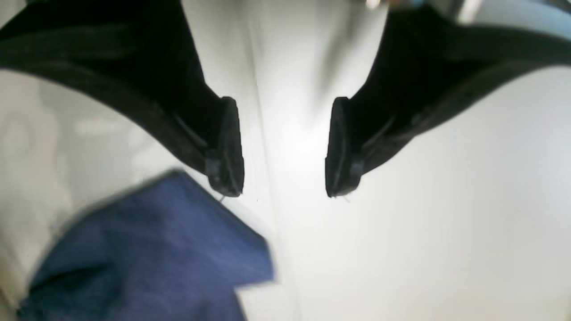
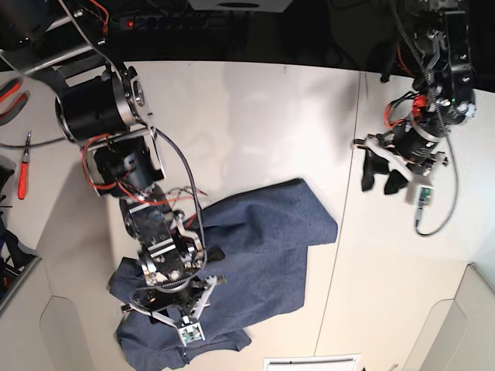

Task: Layout the t-shirt on the table in an organized manner, then fold the t-shirt properly
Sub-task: 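Grasp a shirt edge with the left gripper while the right gripper repositions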

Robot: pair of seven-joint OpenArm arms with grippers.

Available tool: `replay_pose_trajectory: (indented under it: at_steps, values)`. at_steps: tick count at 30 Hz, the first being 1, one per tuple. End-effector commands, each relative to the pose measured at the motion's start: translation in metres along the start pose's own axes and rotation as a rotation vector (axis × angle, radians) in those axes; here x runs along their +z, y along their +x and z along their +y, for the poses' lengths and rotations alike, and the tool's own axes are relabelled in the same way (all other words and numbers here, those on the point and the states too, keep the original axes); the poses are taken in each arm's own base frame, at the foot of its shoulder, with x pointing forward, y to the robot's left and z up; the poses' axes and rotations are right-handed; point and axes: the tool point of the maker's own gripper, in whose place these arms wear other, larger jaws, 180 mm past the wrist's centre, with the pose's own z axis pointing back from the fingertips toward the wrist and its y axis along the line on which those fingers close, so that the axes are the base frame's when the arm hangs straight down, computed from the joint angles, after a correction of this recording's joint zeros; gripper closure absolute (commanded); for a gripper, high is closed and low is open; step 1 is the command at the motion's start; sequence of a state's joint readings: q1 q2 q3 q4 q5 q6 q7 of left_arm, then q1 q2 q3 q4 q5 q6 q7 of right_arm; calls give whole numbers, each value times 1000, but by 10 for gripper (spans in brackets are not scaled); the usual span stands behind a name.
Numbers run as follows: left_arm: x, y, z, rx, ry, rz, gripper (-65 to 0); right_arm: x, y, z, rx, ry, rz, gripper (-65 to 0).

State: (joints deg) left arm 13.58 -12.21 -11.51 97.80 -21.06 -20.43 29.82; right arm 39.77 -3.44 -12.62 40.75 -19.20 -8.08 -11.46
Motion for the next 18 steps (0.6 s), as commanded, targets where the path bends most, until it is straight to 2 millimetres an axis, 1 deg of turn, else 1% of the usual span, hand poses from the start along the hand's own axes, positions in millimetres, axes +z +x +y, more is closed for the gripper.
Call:
replay_pose_trajectory:
  at_steps: [1, 3, 5, 8, 10, 12, 14, 16, 18]
  values:
    - [-12, 16, -6, -7, -24, -40, -329, -2, 18, -24, 15, -61, -52, -215]
    - [-36, 15, -21, -14, -70, -12, -329, -3, -4, -43, 36, -97, -18, -214]
    - [-55, 21, -35, -30, -109, -1, -329, -3, -23, -63, 49, -137, 13, -214]
    - [-69, 34, -53, -66, -155, 10, -329, -2, -50, -93, 10, -177, 69, -214]
    - [-73, 40, -61, -87, -173, 16, -329, -3, -62, -105, -71, -167, 96, -215]
    - [-75, 46, -64, -96, -181, 13, -329, -4, -68, -108, -165, -114, 112, -215]
    - [-76, 49, -64, -99, -181, 8, -329, -6, -69, -104, -277, -36, 110, -215]
    - [-76, 48, -64, -99, -181, 10, -329, -5, -69, -103, -399, 19, 97, -222]
    - [-75, 46, -64, -100, -180, 20, -329, -5, -73, -109, -496, 30, 96, -230]
